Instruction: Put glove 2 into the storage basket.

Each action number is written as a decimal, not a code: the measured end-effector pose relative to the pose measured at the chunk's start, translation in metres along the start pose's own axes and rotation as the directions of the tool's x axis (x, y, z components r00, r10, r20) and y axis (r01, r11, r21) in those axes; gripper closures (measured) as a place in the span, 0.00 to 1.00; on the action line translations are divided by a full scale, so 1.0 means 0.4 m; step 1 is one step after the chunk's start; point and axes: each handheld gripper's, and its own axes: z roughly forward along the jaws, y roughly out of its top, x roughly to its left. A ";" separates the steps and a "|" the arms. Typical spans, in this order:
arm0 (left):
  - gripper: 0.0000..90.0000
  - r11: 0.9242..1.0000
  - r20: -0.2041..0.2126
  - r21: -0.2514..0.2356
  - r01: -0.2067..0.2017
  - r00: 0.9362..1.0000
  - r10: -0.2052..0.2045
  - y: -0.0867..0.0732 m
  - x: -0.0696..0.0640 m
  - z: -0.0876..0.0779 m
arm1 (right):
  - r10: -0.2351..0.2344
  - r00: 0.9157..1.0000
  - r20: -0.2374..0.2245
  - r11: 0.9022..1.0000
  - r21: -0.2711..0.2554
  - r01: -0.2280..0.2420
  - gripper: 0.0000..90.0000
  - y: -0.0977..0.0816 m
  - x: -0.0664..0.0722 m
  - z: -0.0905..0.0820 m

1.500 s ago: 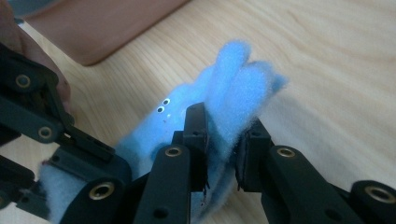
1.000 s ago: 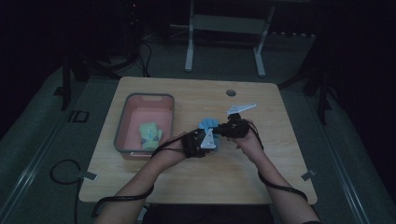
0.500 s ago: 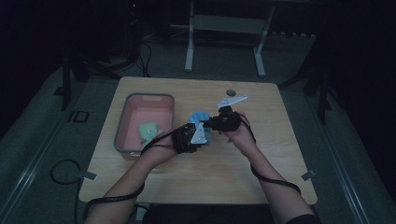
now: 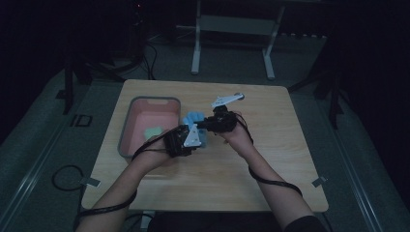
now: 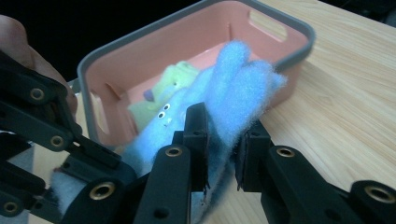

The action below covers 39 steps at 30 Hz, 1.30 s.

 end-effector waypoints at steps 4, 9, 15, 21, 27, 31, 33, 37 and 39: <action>0.84 1.000 -0.009 0.009 0.008 1.000 -0.008 -0.015 0.008 -0.017 | 0.001 1.000 -0.016 1.000 -0.003 -0.001 0.86 0.018 0.009 0.020; 0.84 1.000 -0.020 0.018 0.018 1.000 -0.018 -0.038 0.014 -0.039 | -0.008 0.999 -0.031 1.000 -0.005 0.008 0.86 0.035 0.020 0.047; 0.84 0.999 -0.039 0.030 0.040 0.998 -0.039 -0.072 0.021 -0.064 | -0.019 0.999 -0.050 1.000 0.011 0.020 0.86 0.060 0.038 0.088; 0.83 0.997 -0.046 0.041 0.061 0.997 -0.059 -0.103 0.033 -0.081 | -0.037 0.997 -0.062 0.999 0.018 0.038 0.86 0.084 0.055 0.123; 0.83 0.995 -0.054 0.054 0.080 0.996 -0.077 -0.130 0.040 -0.096 | -0.044 0.996 -0.074 0.999 0.027 0.046 0.86 0.101 0.066 0.157; 0.83 0.994 -0.062 0.070 0.089 0.994 -0.085 -0.151 0.045 -0.111 | -0.054 0.995 -0.084 0.998 0.029 0.057 0.86 0.113 0.079 0.183; 0.83 0.993 -0.067 0.076 0.093 0.994 -0.088 -0.162 0.046 -0.119 | -0.060 0.994 -0.091 0.998 0.031 0.063 0.86 0.121 0.086 0.197; 0.83 0.990 -0.079 0.082 0.111 0.991 -0.104 -0.188 0.049 -0.138 | -0.064 0.992 -0.111 0.997 0.031 0.067 0.86 0.137 0.102 0.224; 0.84 0.989 -0.083 0.085 0.118 0.990 -0.111 -0.202 0.050 -0.146 | -0.060 0.991 -0.122 0.997 0.031 0.065 0.86 0.144 0.111 0.242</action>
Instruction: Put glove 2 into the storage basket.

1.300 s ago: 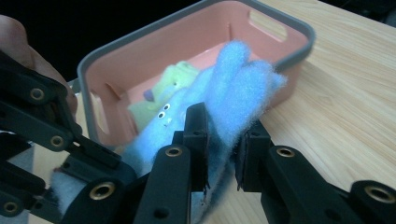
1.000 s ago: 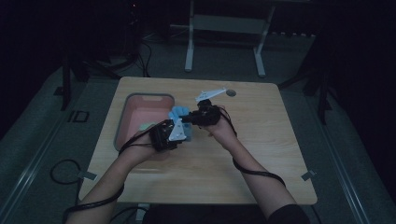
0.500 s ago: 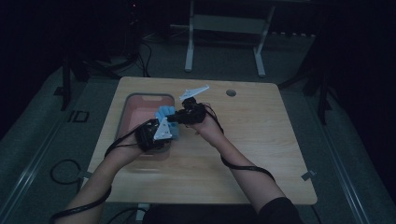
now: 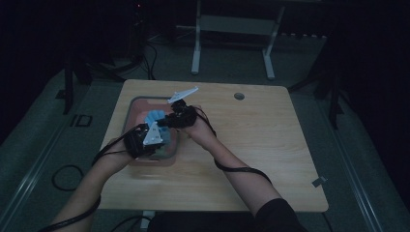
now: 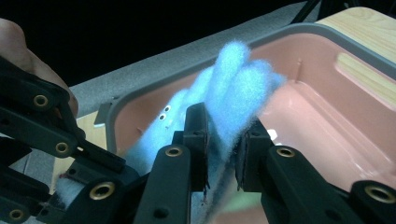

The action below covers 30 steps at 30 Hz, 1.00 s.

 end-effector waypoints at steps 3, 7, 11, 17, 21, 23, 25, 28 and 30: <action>0.83 1.000 -0.001 0.011 0.007 1.000 -0.007 -0.019 0.004 -0.005 | -0.006 1.000 -0.008 1.000 0.009 0.006 0.86 0.007 0.006 0.023; 0.83 1.000 0.004 0.029 0.010 1.000 -0.010 -0.036 0.013 -0.006 | 0.004 1.000 -0.018 1.000 0.016 -0.004 0.86 0.010 0.008 0.048; 0.84 0.999 0.019 0.043 0.017 1.000 -0.018 -0.049 0.023 0.006 | 0.012 1.000 -0.014 1.000 0.024 -0.011 0.86 0.006 0.000 0.066; 0.83 0.998 0.046 0.053 0.028 0.998 -0.031 -0.061 0.029 0.044 | 0.022 1.000 0.017 0.999 0.044 -0.023 0.86 -0.014 -0.013 0.090; 0.83 0.997 0.060 0.059 0.040 0.997 -0.043 -0.067 0.030 0.067 | 0.021 0.998 0.051 0.997 0.075 -0.024 0.86 -0.032 -0.023 0.105; 0.83 0.997 0.066 0.064 0.051 0.996 -0.055 -0.071 0.031 0.079 | 0.021 0.998 0.067 0.996 0.089 -0.027 0.86 -0.040 -0.028 0.112; 0.83 0.997 0.072 0.063 0.053 0.996 -0.058 -0.072 0.029 0.090 | 0.024 0.997 0.075 0.994 0.103 -0.032 0.86 -0.046 -0.034 0.117; 0.83 0.995 0.082 0.075 0.061 0.994 -0.067 -0.074 0.031 0.107 | 0.024 0.996 0.090 0.992 0.121 -0.035 0.85 -0.056 -0.042 0.126; 0.83 0.994 0.084 0.081 0.067 0.994 -0.074 -0.076 0.034 0.113 | 0.014 0.995 0.100 0.992 0.122 -0.026 0.85 -0.055 -0.041 0.127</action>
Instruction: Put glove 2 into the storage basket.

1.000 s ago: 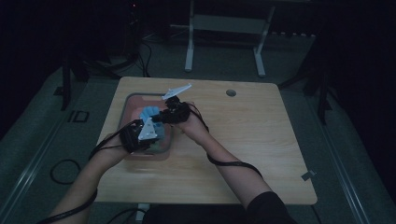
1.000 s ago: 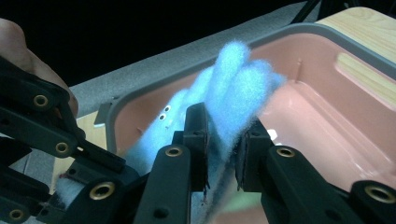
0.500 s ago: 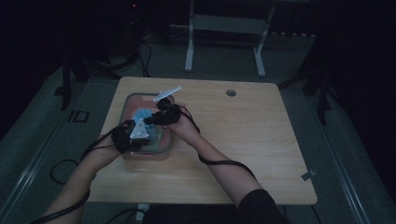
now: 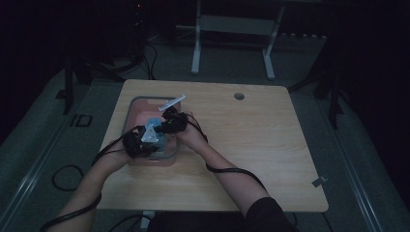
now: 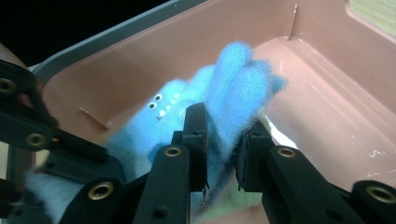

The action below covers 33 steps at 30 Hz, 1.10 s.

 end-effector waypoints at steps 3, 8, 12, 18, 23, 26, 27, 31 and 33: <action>0.83 1.000 0.007 0.009 0.009 1.000 -0.009 -0.003 0.006 0.007 | -0.041 0.999 0.032 0.999 0.016 0.040 0.85 0.001 0.007 0.007; 0.83 0.999 0.037 0.024 0.028 0.999 -0.029 -0.003 0.012 0.022 | -0.056 0.998 0.042 0.998 0.029 0.055 0.82 0.002 0.012 0.013; 0.81 0.998 0.046 0.028 0.054 0.997 -0.055 -0.004 0.021 0.024 | -0.047 0.998 0.044 0.998 0.045 0.045 0.75 0.004 0.010 0.013; 0.71 0.996 0.031 0.037 0.082 0.996 -0.083 -0.005 0.027 0.024 | -0.028 0.999 0.045 0.999 0.037 0.027 0.64 -0.001 -0.002 0.001; 0.40 0.992 -0.035 0.022 0.127 0.991 -0.126 -0.010 0.029 0.016 | -0.018 1.000 0.025 1.000 0.004 0.018 0.49 -0.001 -0.003 -0.024; 0.20 0.987 -0.044 -0.009 0.160 0.986 -0.161 -0.008 0.029 0.006 | -0.010 1.000 0.020 1.000 -0.024 0.010 0.39 0.001 0.000 -0.042; 0.17 0.987 -0.059 -0.021 0.159 0.985 -0.160 -0.006 0.027 0.001 | -0.006 1.000 0.016 1.000 -0.031 0.007 0.35 0.002 0.000 -0.047; 0.03 0.975 -0.039 -0.083 0.204 0.977 -0.208 0.005 0.022 -0.014 | -0.003 1.000 -0.024 0.998 -0.059 0.001 0.24 -0.002 -0.002 -0.071; 0.02 0.971 -0.038 -0.108 0.214 0.975 -0.219 0.012 0.016 -0.019 | -0.010 0.999 -0.033 0.997 -0.073 0.007 0.20 -0.006 -0.003 -0.081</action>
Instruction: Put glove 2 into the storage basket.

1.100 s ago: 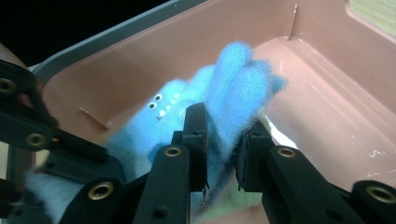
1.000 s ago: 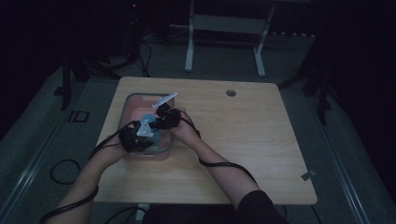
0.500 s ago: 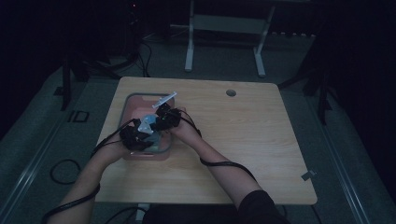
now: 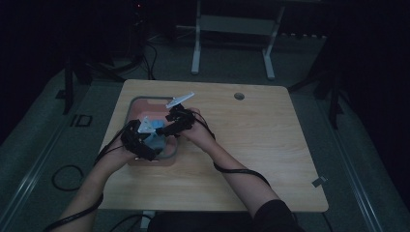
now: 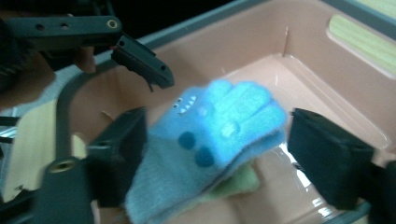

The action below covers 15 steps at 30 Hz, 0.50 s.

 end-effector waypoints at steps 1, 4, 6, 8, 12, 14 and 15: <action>0.02 1.000 -0.002 -0.001 0.002 1.000 -0.002 0.004 -0.004 -0.001 | 0.004 1.000 -0.001 1.000 -0.003 -0.004 0.20 -0.002 -0.001 -0.006; 0.02 1.000 0.002 -0.023 0.016 1.000 -0.016 0.014 -0.017 -0.002 | 0.006 1.000 -0.010 1.000 -0.012 -0.006 0.18 -0.010 -0.004 -0.018; 0.02 0.999 0.016 -0.036 0.034 0.999 -0.034 0.019 -0.022 -0.003 | -0.007 1.000 -0.008 1.000 0.000 0.007 0.18 -0.016 -0.005 -0.023; 0.02 0.998 0.026 -0.049 0.038 0.999 -0.037 0.023 -0.029 -0.004 | -0.010 1.000 -0.001 1.000 0.005 0.010 0.18 -0.021 -0.006 -0.027; 0.02 0.998 0.038 -0.060 0.030 0.999 -0.028 0.034 -0.046 -0.003 | -0.012 1.000 0.006 1.000 0.003 0.012 0.18 -0.032 -0.008 -0.037; 0.02 0.998 0.003 -0.066 -0.001 1.000 0.001 0.036 -0.057 -0.003 | -0.012 1.000 0.011 1.000 0.003 0.012 0.18 -0.037 -0.009 -0.041; 0.02 0.997 -0.003 -0.076 -0.013 1.000 0.013 0.036 -0.063 -0.004 | -0.016 1.000 0.013 1.000 0.001 0.016 0.18 -0.039 -0.010 -0.044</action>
